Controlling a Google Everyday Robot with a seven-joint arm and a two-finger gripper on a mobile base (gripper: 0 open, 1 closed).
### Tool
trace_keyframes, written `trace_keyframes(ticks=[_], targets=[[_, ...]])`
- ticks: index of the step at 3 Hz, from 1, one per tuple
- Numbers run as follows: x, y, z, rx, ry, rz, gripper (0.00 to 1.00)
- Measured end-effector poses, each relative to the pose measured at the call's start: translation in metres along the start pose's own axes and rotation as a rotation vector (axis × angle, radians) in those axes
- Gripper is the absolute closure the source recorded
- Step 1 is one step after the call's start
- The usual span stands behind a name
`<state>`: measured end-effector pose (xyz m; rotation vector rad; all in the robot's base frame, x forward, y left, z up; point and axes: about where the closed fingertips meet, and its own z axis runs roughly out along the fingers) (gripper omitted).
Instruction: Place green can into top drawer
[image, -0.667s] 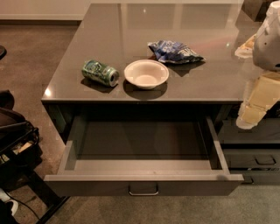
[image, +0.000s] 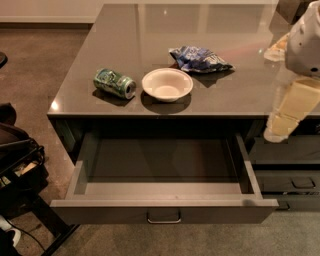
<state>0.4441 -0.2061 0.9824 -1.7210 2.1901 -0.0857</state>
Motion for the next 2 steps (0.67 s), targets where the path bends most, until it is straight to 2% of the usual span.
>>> trace_keyframes(ticks=[1,2], targets=[[-0.055,-0.020,0.002,0.000,-0.119,-0.054,0.00],[-0.122,-0.044,0.004,-0.022,-0.231,-0.125,0.00]])
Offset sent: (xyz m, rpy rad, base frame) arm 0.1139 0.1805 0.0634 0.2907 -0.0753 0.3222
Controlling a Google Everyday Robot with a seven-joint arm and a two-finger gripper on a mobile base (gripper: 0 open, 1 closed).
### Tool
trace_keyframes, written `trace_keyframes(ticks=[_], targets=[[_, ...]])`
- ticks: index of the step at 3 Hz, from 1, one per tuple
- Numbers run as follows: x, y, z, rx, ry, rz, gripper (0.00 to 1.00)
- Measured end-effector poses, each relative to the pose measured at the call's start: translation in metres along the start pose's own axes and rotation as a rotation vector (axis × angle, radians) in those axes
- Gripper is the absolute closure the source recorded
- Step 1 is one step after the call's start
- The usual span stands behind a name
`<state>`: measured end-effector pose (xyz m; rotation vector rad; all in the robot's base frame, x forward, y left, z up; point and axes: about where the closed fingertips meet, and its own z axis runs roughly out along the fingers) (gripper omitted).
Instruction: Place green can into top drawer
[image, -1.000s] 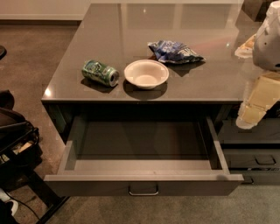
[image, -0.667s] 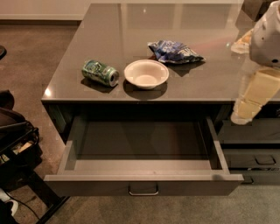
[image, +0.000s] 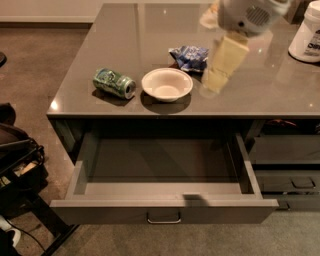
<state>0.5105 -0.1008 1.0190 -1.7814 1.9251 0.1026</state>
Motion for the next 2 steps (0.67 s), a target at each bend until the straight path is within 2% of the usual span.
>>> trace_keyframes(ticks=[1,2], targets=[[-0.050,-0.027,0.024,-0.023,-0.060,-0.075,0.00],[-0.061,-0.030,0.025,-0.019,-0.074,-0.090,0.00]])
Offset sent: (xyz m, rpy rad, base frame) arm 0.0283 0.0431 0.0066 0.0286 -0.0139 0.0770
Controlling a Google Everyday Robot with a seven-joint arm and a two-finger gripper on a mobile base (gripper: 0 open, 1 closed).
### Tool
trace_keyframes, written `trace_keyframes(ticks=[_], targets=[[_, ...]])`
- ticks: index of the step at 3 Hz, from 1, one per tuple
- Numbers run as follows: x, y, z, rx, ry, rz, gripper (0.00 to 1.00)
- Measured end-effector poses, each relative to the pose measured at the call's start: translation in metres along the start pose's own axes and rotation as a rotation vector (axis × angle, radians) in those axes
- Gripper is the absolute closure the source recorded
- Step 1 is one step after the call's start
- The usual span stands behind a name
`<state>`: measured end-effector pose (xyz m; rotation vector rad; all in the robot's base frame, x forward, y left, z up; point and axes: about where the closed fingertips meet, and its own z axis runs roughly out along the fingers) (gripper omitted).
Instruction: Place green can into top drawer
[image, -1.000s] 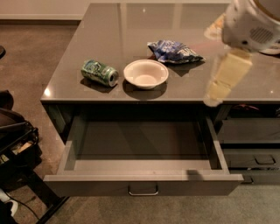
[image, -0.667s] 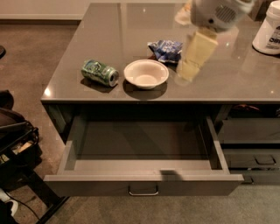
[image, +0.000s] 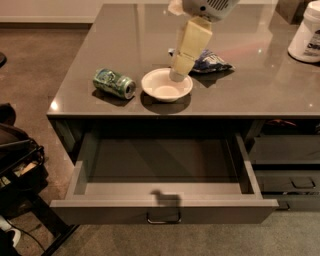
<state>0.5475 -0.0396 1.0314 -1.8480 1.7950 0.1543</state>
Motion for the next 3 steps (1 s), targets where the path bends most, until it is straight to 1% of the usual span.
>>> trace_keyframes(ticks=[1,2,3], targets=[[0.002,-0.001,-0.001,0.043,-0.031,0.040,0.00],[-0.006,-0.021,0.018,0.079,-0.136,0.080,0.00],[-0.014,-0.047,0.053,0.057,-0.214,0.105,0.00]])
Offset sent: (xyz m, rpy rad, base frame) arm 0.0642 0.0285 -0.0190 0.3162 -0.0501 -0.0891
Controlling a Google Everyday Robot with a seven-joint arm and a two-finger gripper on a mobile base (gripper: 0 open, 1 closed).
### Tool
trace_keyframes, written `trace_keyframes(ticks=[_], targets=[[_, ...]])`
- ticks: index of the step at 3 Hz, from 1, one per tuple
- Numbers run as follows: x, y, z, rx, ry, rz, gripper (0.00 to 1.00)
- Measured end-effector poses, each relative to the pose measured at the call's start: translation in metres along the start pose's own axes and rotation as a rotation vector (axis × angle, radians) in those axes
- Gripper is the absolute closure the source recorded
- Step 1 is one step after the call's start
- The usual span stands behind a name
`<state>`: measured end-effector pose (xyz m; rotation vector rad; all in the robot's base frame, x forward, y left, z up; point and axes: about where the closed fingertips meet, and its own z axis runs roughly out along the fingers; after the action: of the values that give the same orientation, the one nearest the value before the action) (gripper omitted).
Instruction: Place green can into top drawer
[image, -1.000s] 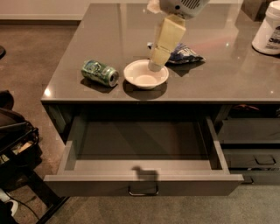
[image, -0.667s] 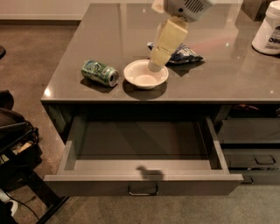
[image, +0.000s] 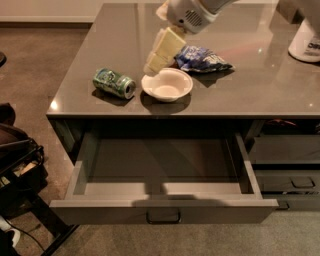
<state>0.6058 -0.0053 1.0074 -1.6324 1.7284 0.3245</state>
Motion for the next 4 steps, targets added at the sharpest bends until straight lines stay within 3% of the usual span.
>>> trace_keyframes(ticks=[1,2,4], targets=[[0.005,-0.015,0.041,-0.051,-0.062,0.037,0.00],[0.009,-0.016,0.048,-0.060,-0.062,0.044,0.00],[0.002,-0.020,0.073,-0.016,-0.062,0.058,0.00]])
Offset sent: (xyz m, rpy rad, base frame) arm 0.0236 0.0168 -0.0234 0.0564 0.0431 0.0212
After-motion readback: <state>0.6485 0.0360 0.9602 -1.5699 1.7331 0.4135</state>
